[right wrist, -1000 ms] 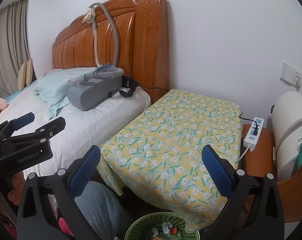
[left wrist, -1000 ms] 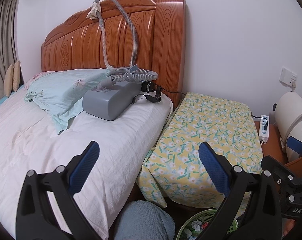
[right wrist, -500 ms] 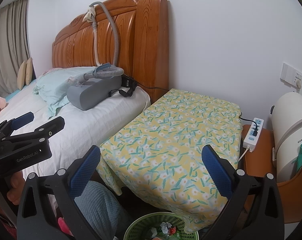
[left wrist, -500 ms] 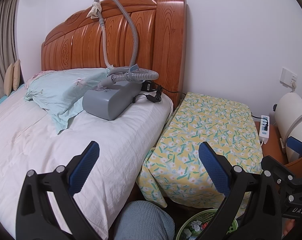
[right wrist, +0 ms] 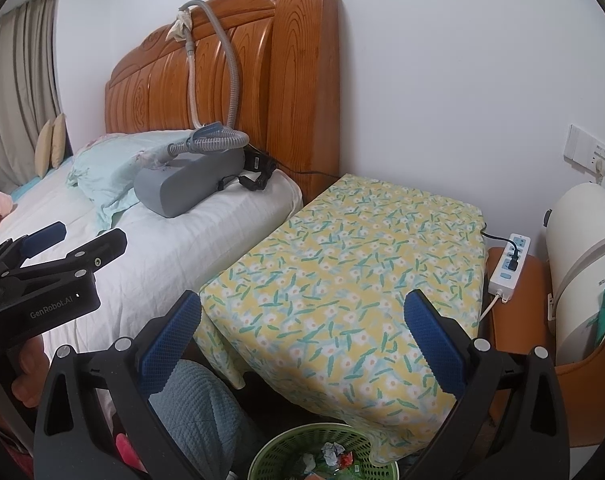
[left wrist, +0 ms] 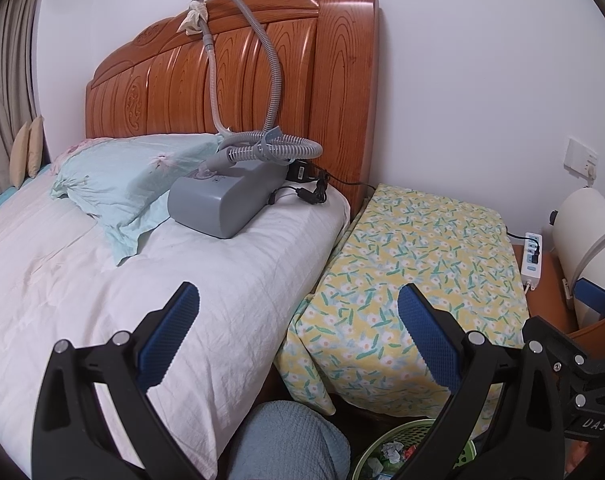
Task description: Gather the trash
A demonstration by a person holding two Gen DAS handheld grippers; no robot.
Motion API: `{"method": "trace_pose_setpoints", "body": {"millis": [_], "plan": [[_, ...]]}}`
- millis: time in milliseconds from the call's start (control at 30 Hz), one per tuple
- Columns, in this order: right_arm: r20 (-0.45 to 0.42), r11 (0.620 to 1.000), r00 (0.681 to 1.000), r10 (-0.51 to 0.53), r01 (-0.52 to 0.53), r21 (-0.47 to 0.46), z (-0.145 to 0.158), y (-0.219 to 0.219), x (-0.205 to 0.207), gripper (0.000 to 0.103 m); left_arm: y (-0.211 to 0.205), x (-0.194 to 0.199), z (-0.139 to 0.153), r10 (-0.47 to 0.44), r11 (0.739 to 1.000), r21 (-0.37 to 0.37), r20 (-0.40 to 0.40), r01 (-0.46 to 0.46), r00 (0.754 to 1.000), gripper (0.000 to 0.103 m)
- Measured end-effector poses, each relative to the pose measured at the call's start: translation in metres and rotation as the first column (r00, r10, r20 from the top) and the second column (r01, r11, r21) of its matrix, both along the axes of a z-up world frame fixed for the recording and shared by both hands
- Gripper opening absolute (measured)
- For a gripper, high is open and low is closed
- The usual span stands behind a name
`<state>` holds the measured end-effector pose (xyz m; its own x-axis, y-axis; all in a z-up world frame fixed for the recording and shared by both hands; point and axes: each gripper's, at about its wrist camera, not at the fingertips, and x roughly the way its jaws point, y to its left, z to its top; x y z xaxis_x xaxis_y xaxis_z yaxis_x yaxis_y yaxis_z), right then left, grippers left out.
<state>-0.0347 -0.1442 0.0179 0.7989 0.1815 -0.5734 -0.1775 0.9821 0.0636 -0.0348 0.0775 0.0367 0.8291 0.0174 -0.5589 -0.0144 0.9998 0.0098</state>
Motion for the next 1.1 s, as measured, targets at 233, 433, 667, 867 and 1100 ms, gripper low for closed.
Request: {"method": "trace_pose_setpoints", "body": {"millis": [233,433,667,867,1100], "plan": [[-0.007,1.0,1.0,0.003,-0.003,-0.001,-0.0015,0.0003,0.0006,0.1,0.0001,-0.0001,-0.0006,0.004,1.0,0.0,-0.003,-0.004,1.0,0.095],[-0.007,1.0,1.0,0.003,-0.003,0.0,-0.0016,0.0,0.0008,0.1,0.0002,-0.0004,-0.0008,0.004,1.0,0.001,-0.003,-0.004,1.0,0.095],[-0.012,1.0,1.0,0.003,-0.003,-0.001,-0.0031,-0.0001,0.0011,0.1,0.0006,-0.0006,-0.0008,0.005,1.0,0.0,-0.004,-0.005,1.0,0.095],[-0.013,1.0,1.0,0.002,-0.002,-0.001,-0.0038,0.0002,0.0007,0.1,0.0009,-0.0004,-0.0009,0.001,1.0,-0.001,-0.003,-0.001,1.0,0.095],[-0.015,1.0,1.0,0.002,-0.002,-0.004,-0.005,0.0,0.0016,0.1,-0.0004,-0.0026,-0.0041,0.005,1.0,-0.005,-0.004,-0.005,1.0,0.095]]}}
